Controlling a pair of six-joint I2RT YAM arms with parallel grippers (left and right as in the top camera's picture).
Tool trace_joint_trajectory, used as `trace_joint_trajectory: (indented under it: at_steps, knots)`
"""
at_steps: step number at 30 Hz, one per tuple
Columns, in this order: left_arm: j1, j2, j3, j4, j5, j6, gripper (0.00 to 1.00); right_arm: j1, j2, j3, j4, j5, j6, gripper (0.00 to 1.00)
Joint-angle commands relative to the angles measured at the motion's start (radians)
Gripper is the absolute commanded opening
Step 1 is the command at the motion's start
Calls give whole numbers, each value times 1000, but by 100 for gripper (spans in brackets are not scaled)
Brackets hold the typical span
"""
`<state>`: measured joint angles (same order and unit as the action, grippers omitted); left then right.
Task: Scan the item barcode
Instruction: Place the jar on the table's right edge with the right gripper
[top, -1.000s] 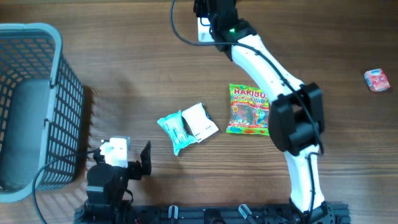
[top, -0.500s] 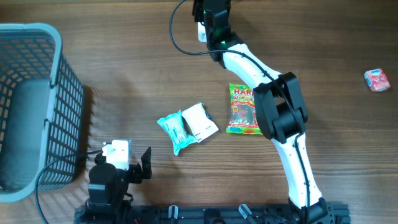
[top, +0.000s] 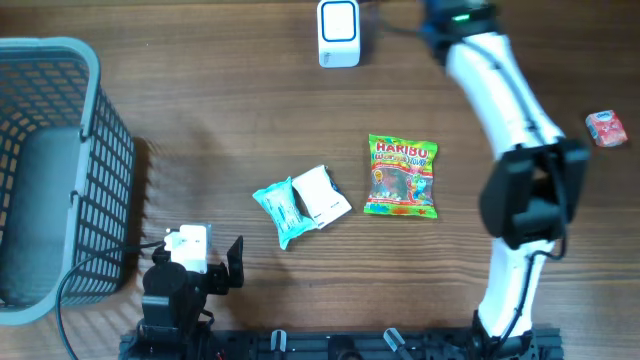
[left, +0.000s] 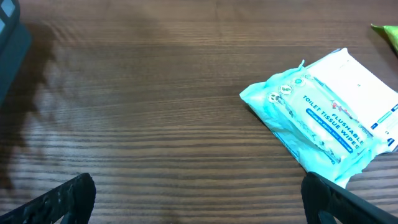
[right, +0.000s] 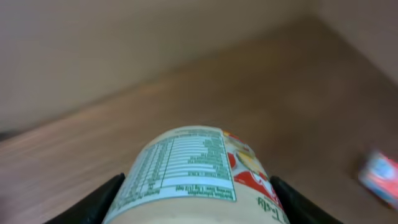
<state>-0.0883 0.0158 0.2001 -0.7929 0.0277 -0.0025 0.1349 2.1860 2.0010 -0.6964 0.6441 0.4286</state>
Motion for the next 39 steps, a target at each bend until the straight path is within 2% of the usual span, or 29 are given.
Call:
trace_joint_trajectory:
  at_steps: [1, 4, 10, 12, 18, 21, 22, 24, 29, 35, 38, 39]
  knots:
    - [7, -3, -4, 3, -2, -6, 100, -142, 4, 0, -166, -195, 159, 48]
    - [7, -3, -4, 3, -2, -6, 100, -257, 8, 0, -273, -346, 167, 48]
    - [7, -3, -4, 3, -2, -6, 100, -435, 55, -1, -389, -421, 185, 49]
    - [7, -3, -4, 3, -2, -6, 100, -457, 86, -1, -415, -447, 190, 50]
    - [7, -3, -4, 3, -2, -6, 100, -467, 168, -2, -434, -443, 212, 60]
    - [7, -3, -4, 3, -2, -6, 100, -470, 166, -2, -420, -442, 227, 77]
    - [7, -3, -4, 3, -2, -5, 100, -472, 165, -2, -418, -440, 226, 87]
    - [7, -3, -4, 3, -2, -6, 100, -475, 158, -2, -423, -435, 226, 100]
    - [7, -3, -4, 3, -2, -6, 100, -473, 87, -2, -444, -432, 247, 100]
    - [7, -3, -4, 3, -2, -6, 100, -450, -138, -2, -479, -431, 259, 100]
    - [7, -3, -4, 3, -2, -6, 100, -392, -228, -2, -476, -456, 243, 100]
    - [7, -3, -4, 3, -2, -6, 100, -369, -229, -2, -466, -463, 225, 85]
